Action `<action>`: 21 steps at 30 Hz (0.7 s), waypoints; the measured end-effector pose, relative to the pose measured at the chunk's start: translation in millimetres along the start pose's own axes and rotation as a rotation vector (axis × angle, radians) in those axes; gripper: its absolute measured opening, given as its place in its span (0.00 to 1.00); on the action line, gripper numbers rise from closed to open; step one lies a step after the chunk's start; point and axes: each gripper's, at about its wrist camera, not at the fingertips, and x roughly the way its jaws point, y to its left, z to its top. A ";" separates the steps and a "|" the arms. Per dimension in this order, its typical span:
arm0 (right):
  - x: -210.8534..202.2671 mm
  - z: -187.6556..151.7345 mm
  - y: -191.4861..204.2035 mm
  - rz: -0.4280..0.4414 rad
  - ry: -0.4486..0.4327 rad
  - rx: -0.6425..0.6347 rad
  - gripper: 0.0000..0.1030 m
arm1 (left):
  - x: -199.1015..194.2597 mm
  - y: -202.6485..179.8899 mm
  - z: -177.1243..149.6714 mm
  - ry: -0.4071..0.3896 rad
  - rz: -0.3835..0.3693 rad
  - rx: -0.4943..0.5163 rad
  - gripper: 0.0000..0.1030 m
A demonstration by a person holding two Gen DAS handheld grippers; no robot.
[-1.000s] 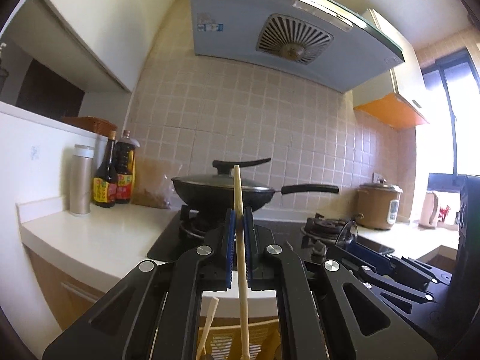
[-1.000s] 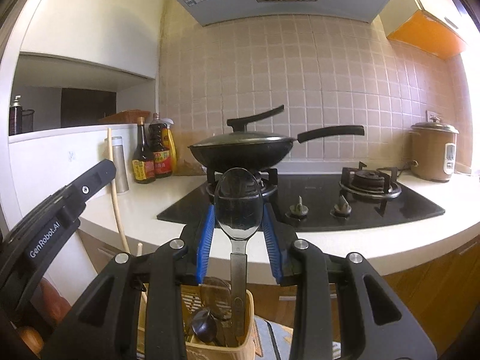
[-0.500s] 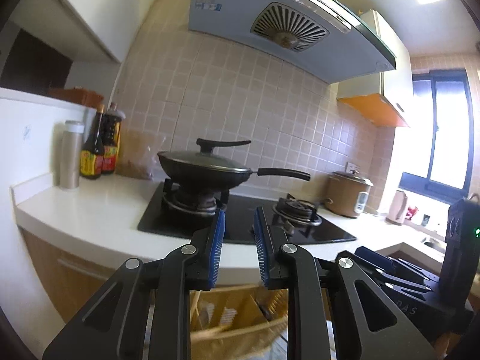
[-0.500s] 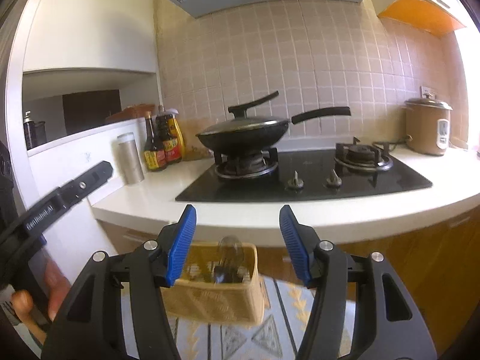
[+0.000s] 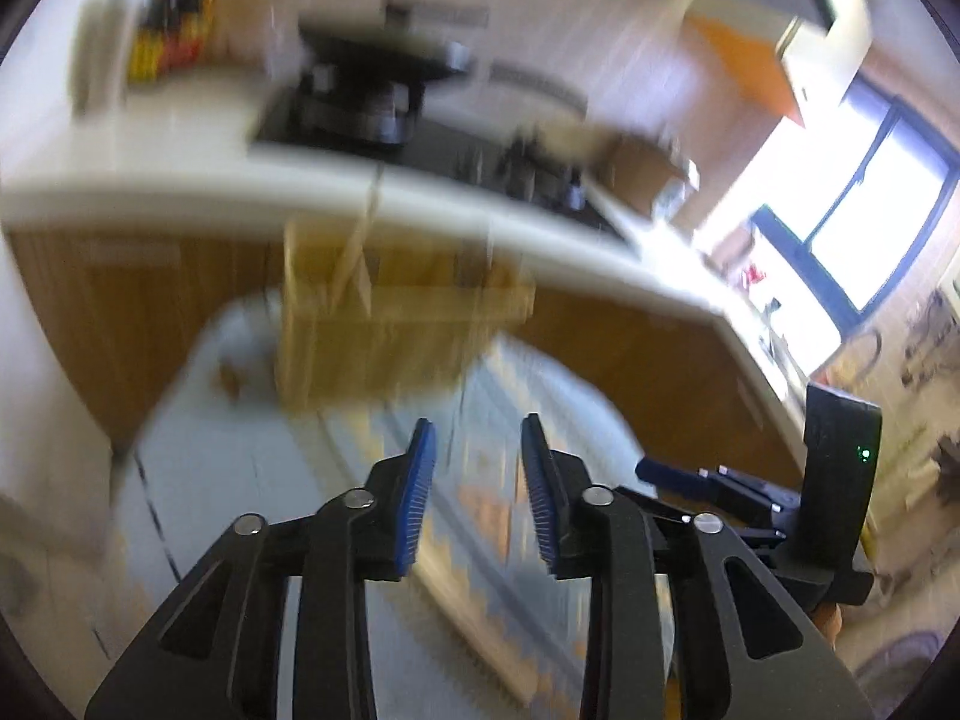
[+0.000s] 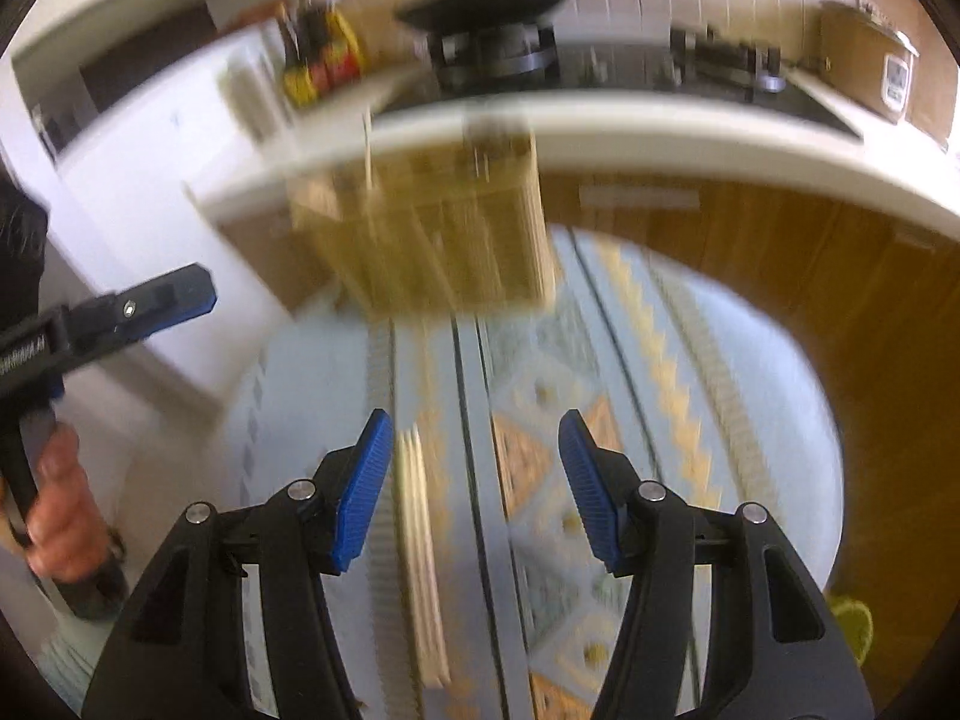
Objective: Organize utensils
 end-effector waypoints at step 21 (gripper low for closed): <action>63.7 -129.6 20.9 0.026 0.145 -0.093 0.24 | 79.1 42.9 -120.6 0.215 -0.019 -0.119 0.28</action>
